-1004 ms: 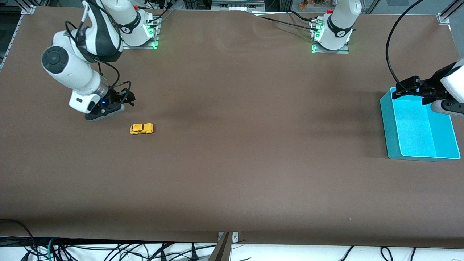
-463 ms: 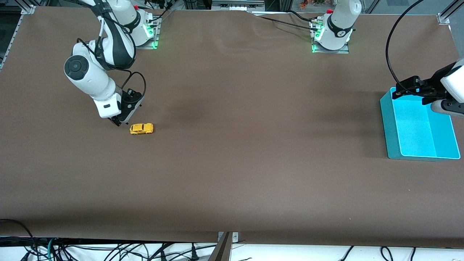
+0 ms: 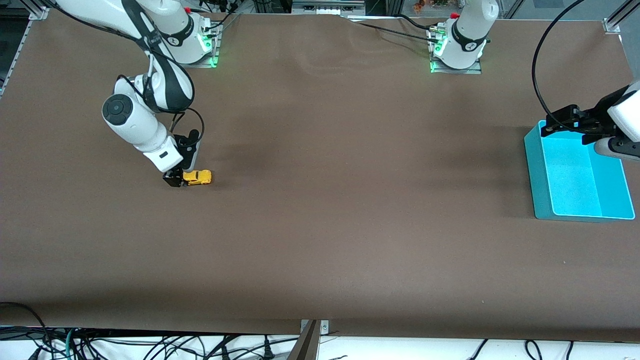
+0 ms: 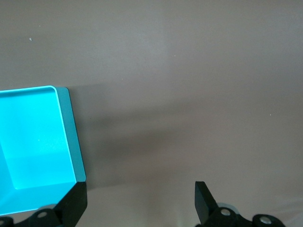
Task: Wind and store yellow beetle car
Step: 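Close the right gripper on the yellow car, pressing it onto the table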
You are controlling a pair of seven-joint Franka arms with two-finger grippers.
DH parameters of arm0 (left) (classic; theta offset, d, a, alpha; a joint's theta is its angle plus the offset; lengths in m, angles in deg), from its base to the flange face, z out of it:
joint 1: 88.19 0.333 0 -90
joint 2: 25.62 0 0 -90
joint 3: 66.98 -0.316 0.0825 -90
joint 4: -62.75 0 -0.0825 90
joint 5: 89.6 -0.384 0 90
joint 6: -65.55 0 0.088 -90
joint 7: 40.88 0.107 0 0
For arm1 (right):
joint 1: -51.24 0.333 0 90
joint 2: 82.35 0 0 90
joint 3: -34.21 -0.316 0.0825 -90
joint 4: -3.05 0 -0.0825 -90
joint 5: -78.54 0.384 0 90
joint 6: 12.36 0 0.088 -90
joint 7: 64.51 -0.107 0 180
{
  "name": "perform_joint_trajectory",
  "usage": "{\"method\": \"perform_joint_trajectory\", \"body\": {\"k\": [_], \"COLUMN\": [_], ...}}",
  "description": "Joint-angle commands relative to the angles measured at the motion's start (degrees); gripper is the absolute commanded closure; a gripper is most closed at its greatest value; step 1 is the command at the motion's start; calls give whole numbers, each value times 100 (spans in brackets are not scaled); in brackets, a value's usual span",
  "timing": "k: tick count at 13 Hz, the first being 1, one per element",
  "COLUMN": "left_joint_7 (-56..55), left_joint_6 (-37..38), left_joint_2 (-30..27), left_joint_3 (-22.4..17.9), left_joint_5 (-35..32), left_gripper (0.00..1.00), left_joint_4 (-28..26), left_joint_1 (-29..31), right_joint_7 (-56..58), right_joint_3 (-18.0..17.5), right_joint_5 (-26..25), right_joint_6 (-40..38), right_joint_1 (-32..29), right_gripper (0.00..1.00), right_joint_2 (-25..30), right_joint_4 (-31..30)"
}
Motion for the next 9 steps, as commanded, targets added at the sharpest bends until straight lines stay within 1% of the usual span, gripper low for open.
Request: {"method": "perform_joint_trajectory", "body": {"k": [1,4,6,9], "left_joint_7": [90,90,90,3], "left_joint_6": [52,52,52,52], "left_joint_2": [68,77,68,77], "left_joint_3": [7,7,7,7], "left_joint_5": [-138,-129,-129,-112], "left_gripper": [0,0,0,0], "left_joint_4": [149,149,149,149], "left_joint_1": [-18,-18,-18,-18], "right_joint_7": [367,376,376,376], "right_joint_3": [-53,-45,-53,-53], "right_joint_5": [-14,-5,-5,4], "right_joint_6": [269,348,445,445], "right_joint_1": [-94,-103,-103,-103], "right_gripper": [0,1,10,53], "right_joint_2": [-243,-366,-454,-446], "right_joint_4": [62,62,62,53]}}
